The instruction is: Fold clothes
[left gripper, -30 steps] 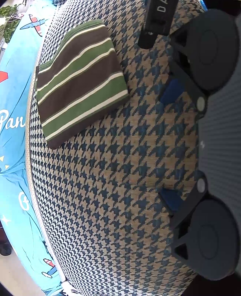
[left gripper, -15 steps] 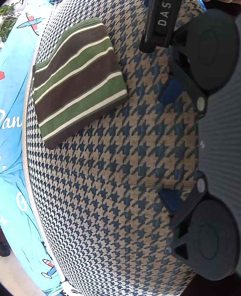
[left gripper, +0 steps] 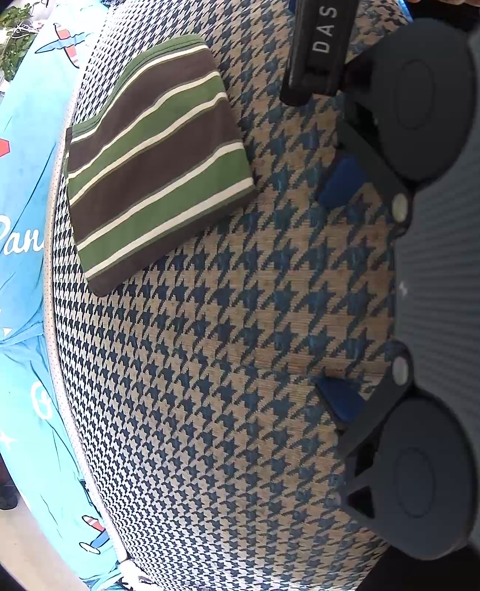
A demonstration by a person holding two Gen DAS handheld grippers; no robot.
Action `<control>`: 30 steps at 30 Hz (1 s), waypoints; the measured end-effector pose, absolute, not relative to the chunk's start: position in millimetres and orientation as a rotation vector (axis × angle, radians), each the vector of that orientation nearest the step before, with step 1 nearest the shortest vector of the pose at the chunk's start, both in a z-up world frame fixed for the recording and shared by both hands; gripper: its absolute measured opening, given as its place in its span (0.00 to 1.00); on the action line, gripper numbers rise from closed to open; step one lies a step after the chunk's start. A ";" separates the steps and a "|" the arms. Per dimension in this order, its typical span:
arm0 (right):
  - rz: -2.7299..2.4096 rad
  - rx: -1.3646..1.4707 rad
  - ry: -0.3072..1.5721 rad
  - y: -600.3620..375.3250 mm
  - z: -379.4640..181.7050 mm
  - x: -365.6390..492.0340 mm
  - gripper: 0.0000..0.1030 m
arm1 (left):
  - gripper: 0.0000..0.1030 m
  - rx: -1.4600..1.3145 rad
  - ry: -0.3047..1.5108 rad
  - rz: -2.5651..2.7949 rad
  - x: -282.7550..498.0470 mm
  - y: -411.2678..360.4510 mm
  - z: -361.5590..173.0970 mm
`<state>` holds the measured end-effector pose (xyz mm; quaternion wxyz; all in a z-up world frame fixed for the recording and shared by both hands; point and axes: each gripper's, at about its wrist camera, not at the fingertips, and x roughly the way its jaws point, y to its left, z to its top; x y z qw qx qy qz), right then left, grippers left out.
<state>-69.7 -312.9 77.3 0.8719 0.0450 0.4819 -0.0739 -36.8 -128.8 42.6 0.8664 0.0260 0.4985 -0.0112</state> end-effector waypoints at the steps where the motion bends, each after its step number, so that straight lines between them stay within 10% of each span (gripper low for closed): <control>1: -0.154 0.096 1.008 -310.2 77.1 -65.3 1.00 | 1.00 0.054 1.044 -0.022 -37.8 -128.8 42.4; 30: -0.192 0.092 1.023 -294.7 75.7 -62.7 1.00 | 1.00 0.050 1.026 -0.005 -67.5 -136.3 42.5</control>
